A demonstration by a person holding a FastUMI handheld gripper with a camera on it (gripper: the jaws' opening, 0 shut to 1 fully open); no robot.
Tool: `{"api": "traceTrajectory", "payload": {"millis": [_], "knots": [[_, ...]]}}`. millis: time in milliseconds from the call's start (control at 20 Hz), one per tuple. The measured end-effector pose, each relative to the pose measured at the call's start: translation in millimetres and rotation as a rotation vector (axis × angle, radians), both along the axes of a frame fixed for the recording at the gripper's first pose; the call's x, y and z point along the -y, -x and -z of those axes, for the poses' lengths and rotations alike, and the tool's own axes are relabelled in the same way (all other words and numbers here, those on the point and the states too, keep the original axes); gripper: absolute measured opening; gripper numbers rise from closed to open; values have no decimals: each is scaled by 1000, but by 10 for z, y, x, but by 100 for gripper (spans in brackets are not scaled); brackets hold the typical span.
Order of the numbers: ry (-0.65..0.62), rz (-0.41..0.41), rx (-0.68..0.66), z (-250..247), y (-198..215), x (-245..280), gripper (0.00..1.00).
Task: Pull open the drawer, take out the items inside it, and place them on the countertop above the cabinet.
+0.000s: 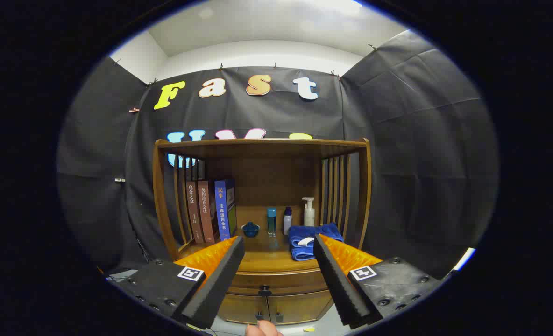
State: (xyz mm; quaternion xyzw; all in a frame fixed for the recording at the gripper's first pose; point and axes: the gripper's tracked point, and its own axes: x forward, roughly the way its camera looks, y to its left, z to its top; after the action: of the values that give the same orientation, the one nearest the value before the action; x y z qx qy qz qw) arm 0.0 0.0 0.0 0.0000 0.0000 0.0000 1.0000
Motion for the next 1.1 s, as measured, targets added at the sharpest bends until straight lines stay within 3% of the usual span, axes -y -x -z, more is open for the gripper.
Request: {"api": "traceTrajectory", "payload": {"millis": [400,1100], "knots": [[14,-40,-2,13,80,-166,98],[7,3,0,85,172,-63,98]]}}
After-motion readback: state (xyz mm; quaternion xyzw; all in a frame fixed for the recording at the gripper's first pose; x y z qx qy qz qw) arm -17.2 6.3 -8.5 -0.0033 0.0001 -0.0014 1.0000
